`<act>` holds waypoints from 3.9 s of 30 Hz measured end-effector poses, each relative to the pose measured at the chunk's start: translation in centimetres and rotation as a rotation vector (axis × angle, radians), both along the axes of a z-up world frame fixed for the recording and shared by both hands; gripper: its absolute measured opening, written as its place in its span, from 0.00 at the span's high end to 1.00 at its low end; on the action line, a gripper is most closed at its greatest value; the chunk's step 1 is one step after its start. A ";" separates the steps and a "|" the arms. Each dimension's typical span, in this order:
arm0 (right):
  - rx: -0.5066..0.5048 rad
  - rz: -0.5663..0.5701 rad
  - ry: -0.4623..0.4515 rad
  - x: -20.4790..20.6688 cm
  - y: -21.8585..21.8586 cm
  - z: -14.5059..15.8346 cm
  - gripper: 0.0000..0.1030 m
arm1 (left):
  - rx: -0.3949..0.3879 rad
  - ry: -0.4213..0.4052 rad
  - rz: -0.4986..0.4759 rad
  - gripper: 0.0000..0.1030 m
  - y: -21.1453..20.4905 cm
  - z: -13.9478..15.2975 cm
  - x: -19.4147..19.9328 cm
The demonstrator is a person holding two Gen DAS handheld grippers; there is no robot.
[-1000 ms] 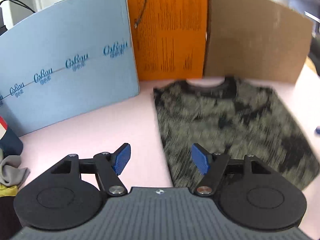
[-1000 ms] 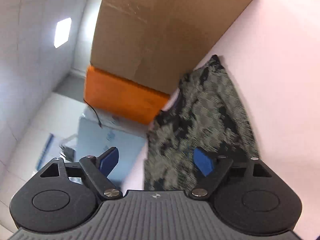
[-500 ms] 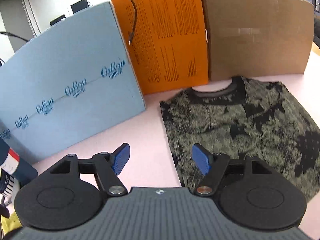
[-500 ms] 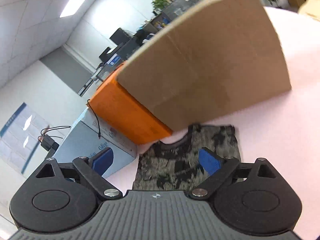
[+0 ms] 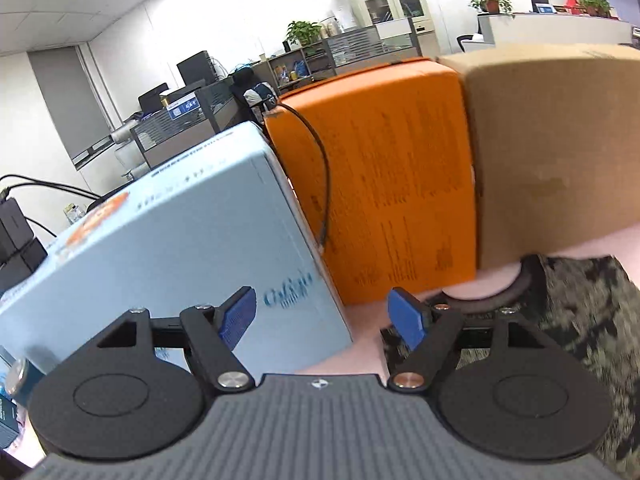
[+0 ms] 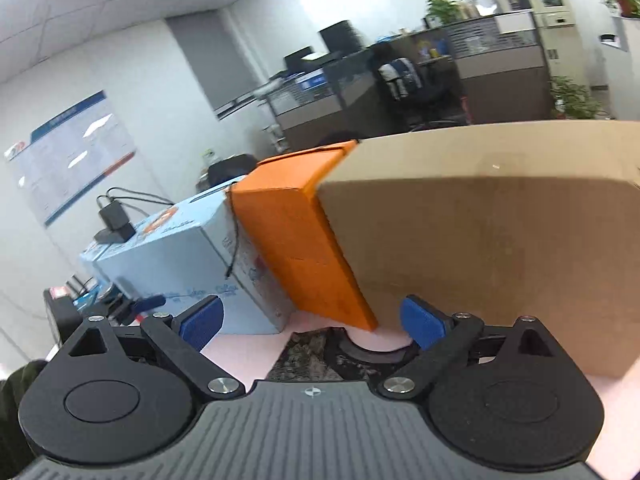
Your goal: Fold clothes
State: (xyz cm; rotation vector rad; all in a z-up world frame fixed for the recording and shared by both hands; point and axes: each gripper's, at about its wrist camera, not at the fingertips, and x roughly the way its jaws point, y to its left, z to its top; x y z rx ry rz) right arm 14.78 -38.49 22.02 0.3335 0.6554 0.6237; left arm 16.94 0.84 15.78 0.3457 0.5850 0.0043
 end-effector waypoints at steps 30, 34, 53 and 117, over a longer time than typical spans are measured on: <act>-0.339 0.024 0.081 -2.6 2.5 -20.6 0.09 | -0.111 0.355 -0.029 0.22 -3.5 -13.2 1.7; -0.341 -0.057 0.090 -2.7 1.9 -24.3 0.32 | -0.106 0.390 -0.025 0.22 -5.0 -15.2 1.0; -0.334 -0.213 0.144 -1.8 -0.5 -25.0 0.89 | -0.098 0.447 -0.017 0.21 -7.1 -17.5 0.7; -0.265 0.334 0.015 -14.0 0.8 -21.6 0.93 | 0.040 0.244 -0.524 0.93 -0.3 -16.1 -16.7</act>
